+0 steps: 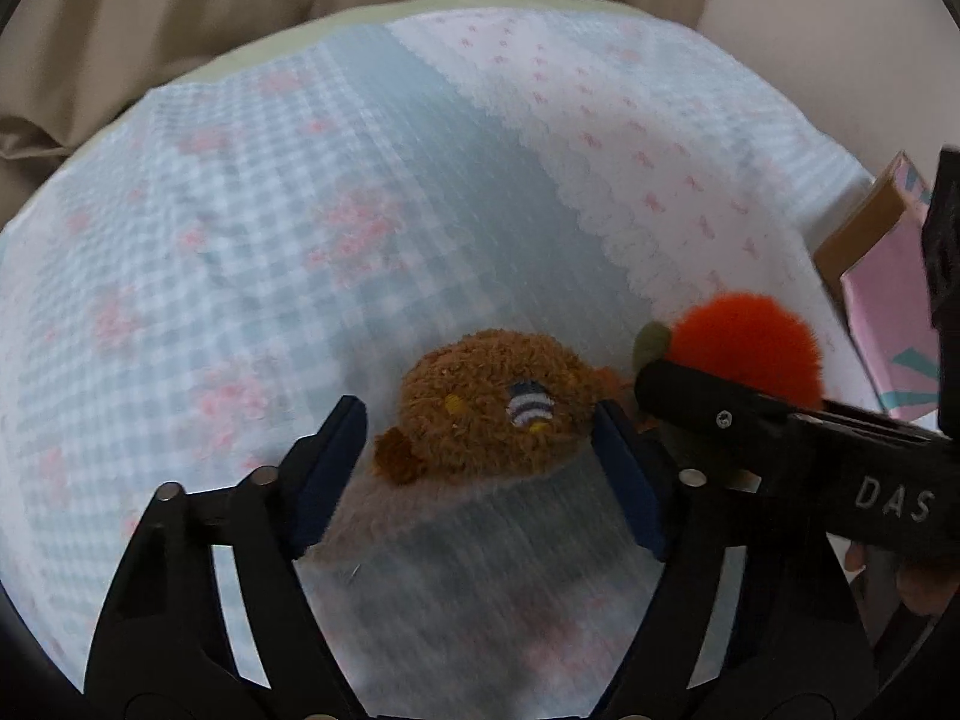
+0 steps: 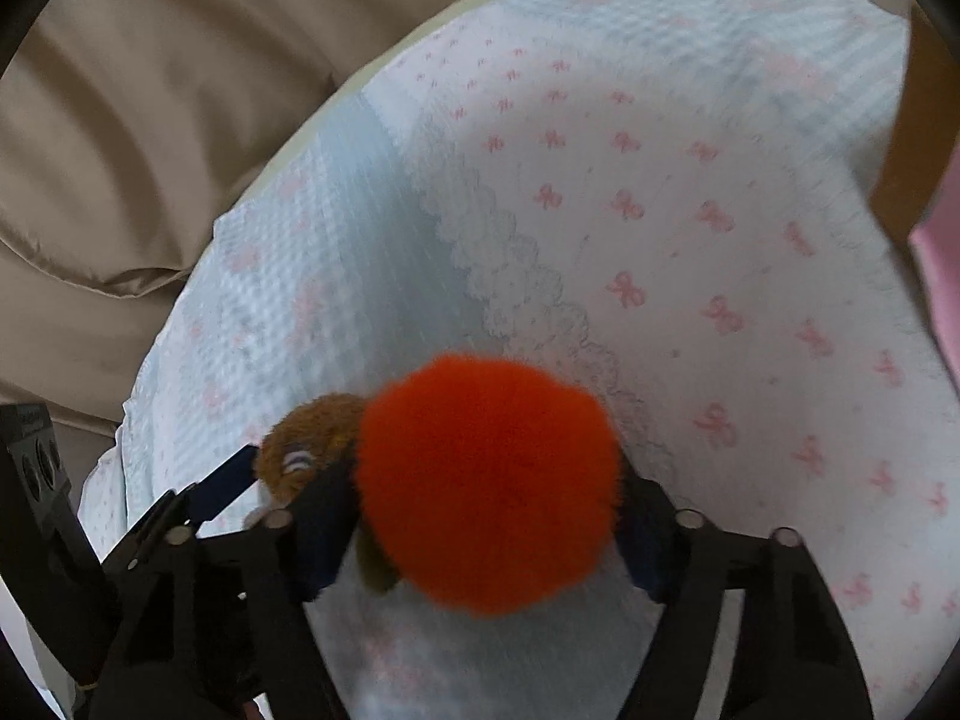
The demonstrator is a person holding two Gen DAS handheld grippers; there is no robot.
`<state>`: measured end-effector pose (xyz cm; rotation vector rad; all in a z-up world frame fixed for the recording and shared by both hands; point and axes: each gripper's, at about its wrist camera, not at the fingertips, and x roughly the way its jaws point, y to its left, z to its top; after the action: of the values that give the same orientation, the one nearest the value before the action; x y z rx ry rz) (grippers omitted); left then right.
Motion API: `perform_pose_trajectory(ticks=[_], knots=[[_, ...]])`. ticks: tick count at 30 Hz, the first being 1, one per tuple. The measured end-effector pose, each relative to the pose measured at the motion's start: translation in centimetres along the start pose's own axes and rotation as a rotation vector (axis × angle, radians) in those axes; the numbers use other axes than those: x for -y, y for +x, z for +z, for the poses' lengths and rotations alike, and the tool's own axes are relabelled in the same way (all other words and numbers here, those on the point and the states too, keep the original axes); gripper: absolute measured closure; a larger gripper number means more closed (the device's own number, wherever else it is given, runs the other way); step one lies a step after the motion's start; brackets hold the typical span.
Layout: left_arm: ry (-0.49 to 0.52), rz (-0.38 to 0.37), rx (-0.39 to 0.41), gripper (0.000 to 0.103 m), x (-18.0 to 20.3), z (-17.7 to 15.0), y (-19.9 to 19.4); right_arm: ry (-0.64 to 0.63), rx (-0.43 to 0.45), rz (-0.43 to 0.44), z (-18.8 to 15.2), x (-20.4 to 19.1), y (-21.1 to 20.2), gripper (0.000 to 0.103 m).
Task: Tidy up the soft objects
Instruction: 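Grasp the brown bear hair clip with the left tool while the right tool grasps the orange pompom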
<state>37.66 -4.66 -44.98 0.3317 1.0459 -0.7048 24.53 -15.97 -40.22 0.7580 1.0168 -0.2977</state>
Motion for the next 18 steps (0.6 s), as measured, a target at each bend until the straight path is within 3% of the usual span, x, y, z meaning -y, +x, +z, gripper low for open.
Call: perform_pose_trajectory(ticks=[2, 6, 9, 18], knots=[[0.003, -0.021, 0.005, 0.037, 0.1, -0.3, 0.6, -0.02, 0.023, -0.01, -0.1, -0.3, 0.1, 0.038], [0.01, -0.033, 0.023, 0.051, 0.6, -0.6, 0.5, -0.055, 0.049, -0.037, -0.4, -0.7, 0.3, 0.054], [0.011, -0.035, 0.026, 0.054, 0.8, -0.8, 0.4, -0.057, 0.058, -0.048, -0.6, -0.5, 0.2, 0.065], [-0.026, -0.03, 0.051, 0.056, 0.1, -1.0, -1.4, -0.08, 0.087, -0.042, -0.5, -0.8, -0.6, 0.069]])
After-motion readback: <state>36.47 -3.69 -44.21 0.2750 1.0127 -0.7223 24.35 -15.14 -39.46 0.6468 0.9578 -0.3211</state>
